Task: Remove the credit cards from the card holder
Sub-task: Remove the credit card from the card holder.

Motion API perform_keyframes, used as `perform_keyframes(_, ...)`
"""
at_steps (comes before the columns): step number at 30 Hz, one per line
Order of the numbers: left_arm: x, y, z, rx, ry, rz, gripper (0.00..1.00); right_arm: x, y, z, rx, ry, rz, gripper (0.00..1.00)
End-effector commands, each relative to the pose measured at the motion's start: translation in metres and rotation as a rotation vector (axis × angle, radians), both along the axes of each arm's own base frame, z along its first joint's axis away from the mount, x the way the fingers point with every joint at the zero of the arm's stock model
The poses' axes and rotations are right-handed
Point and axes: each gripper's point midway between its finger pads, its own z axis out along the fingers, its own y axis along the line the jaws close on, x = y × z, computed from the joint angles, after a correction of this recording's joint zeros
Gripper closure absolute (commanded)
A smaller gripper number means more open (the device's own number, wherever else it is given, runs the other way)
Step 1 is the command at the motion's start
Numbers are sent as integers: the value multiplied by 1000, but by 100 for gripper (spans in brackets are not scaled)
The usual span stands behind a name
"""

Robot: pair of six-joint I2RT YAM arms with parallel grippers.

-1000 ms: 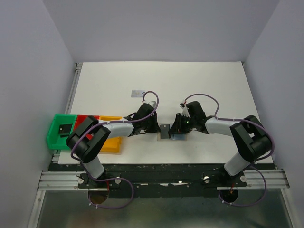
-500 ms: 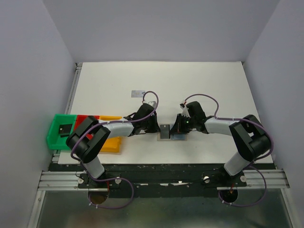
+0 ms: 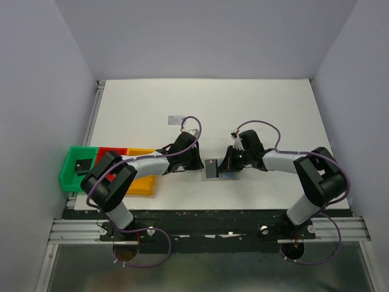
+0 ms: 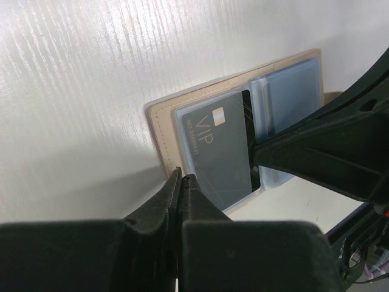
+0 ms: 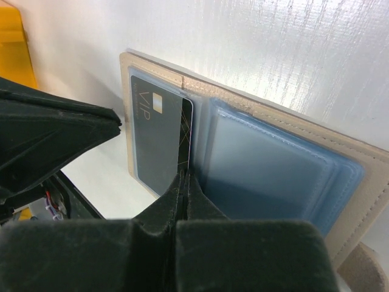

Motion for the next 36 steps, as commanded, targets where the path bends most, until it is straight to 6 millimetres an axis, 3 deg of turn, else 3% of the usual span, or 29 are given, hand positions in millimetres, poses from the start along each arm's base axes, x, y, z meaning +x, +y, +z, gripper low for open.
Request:
perform_keyframes(1,5,4,17,2,-43,13,89,-1,-6,-1,-18,-14,3,100)
perform_keyframes(9,6,2,5,23,-19,7,88,0,-5,5,-10,-18,4,99)
perform_keyframes(14,6,3,-3,37,-3,12,92,2,-5,12,-3,-27,-13,77)
perform_keyframes(18,4,4,-7,45,4,14,95,4,-4,15,2,-29,-17,69)
perform_keyframes(29,2,7,-12,55,15,18,98,4,-2,6,1,-2,-14,67)
perform_keyframes(36,10,6,12,22,-53,28,97,6,-3,10,-6,-17,-13,66)
